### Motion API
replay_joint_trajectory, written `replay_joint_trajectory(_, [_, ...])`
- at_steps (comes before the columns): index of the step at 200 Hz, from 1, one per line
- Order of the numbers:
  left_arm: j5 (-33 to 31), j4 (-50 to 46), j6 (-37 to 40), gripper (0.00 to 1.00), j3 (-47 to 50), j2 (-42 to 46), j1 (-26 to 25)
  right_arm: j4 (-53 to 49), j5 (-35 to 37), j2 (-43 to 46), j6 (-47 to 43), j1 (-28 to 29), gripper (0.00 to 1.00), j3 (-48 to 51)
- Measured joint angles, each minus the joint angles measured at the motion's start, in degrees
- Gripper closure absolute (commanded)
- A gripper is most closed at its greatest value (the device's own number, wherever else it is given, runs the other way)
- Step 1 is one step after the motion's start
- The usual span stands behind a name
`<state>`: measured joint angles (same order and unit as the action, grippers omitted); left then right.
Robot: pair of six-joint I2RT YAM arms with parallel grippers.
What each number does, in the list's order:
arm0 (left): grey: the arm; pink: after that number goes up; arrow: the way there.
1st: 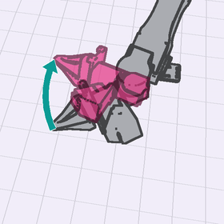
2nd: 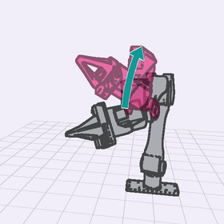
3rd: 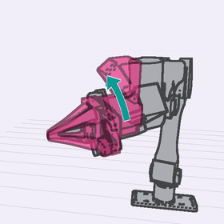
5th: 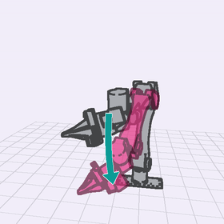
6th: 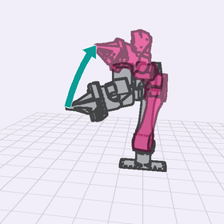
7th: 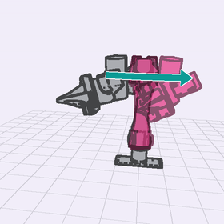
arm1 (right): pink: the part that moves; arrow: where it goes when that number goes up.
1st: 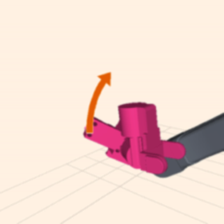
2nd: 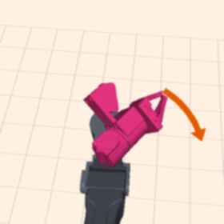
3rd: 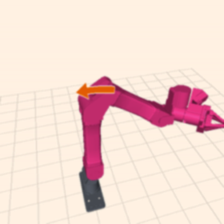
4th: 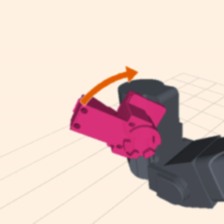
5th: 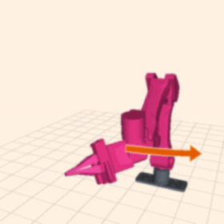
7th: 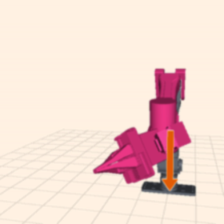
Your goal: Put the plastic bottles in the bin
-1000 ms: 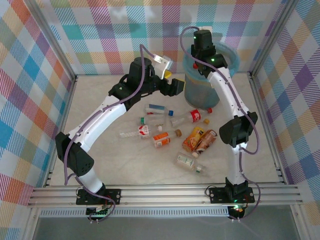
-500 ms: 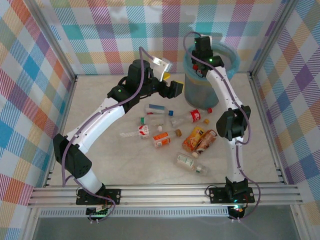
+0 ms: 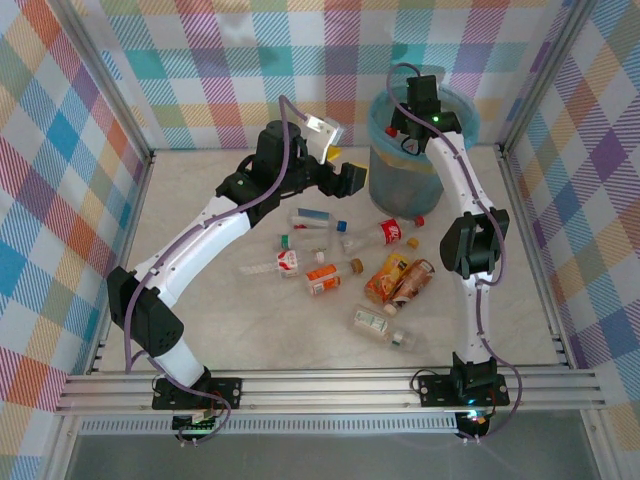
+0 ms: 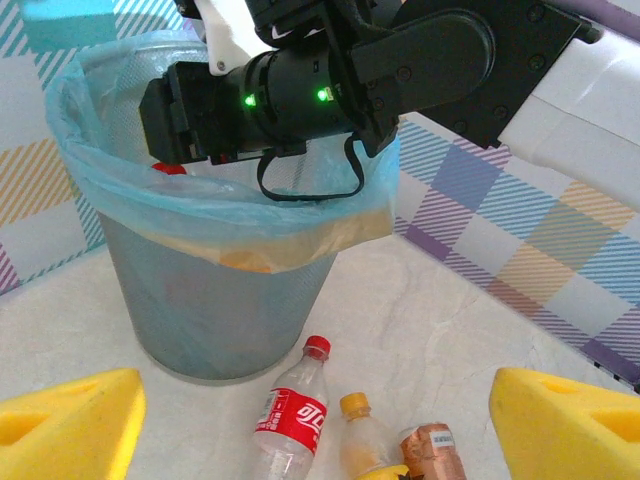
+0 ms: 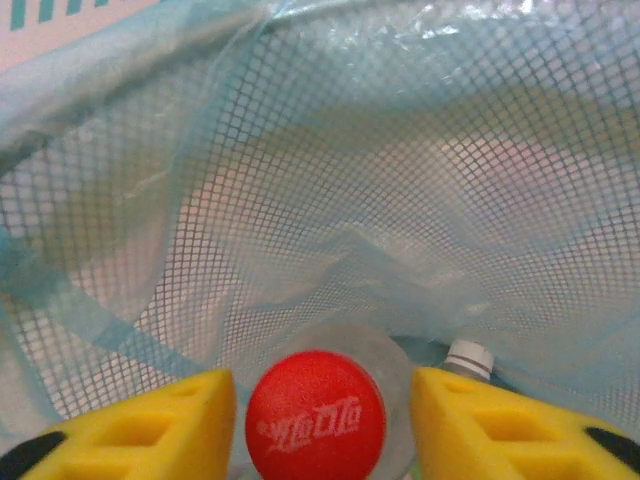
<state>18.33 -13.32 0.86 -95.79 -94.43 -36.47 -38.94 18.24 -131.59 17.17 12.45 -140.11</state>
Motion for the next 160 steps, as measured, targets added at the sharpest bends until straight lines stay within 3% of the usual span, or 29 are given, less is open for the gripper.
replay_joint_trajectory(81, [-1.1, 0.0, 0.0, 0.11, 0.0, 0.1, 0.0, -2.4, -3.0, 0.2, 3.1, -0.1, 0.16, 0.0])
replay_joint_trajectory(160, [-3.1, -0.1, 0.2, 0.11, 3.5, 4.0, 0.3, -3.7, -1.7, 10.1, 7.6, 0.5, 0.11, 6.7])
